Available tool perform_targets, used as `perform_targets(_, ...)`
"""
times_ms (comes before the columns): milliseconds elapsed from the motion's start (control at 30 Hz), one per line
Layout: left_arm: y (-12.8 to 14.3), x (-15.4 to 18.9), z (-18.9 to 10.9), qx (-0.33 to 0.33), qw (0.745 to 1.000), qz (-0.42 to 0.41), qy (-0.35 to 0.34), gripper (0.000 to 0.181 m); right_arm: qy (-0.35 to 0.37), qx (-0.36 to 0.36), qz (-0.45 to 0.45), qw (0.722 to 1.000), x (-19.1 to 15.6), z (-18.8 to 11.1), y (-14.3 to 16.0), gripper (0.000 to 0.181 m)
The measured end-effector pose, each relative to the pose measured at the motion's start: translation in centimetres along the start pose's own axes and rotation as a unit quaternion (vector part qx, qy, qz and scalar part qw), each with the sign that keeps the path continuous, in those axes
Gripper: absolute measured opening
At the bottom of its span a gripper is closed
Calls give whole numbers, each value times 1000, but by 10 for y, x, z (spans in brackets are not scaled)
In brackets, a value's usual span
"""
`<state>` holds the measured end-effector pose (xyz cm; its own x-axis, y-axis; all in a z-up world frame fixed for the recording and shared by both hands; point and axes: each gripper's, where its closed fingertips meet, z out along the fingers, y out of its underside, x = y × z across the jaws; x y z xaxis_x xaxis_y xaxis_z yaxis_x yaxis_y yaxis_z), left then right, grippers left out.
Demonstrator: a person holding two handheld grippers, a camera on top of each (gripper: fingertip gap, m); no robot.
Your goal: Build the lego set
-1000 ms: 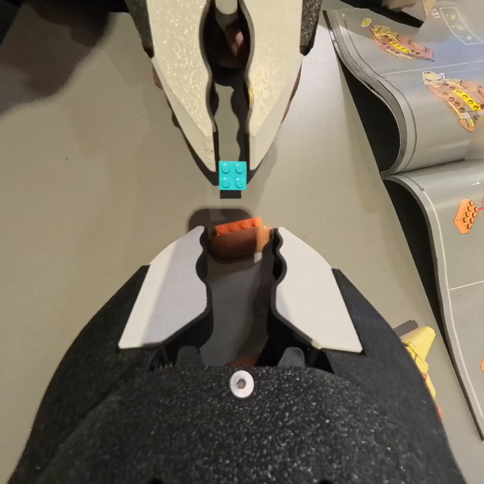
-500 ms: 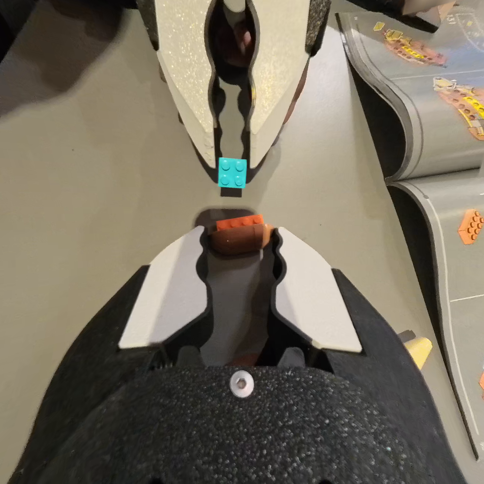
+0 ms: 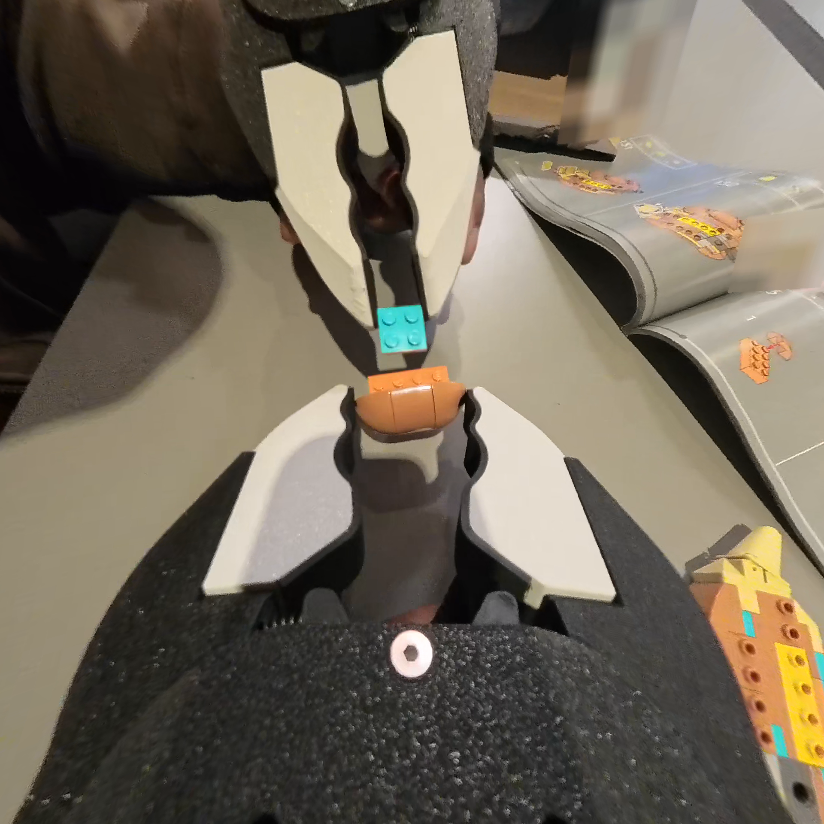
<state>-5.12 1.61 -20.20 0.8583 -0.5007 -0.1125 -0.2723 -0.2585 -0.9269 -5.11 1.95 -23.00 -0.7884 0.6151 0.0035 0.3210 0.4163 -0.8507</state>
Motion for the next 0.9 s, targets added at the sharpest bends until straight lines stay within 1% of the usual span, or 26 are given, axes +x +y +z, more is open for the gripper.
perform_targets(167, 3, 5, 3, -13, 1000, 5, 8, 16, 15, 22, 17, 1000, -4, -5, -4, 47)
perform_targets(367, 3, 8, 6, -20, 1000, 5, 14, 16, 26, 19, 11, 999, -6, -5, -2, 47)
perform_targets(900, 5, 9, 8, -40, 999, 20, 7, 16, 20, 32, 11, 999, -7, -5, -6, 47)
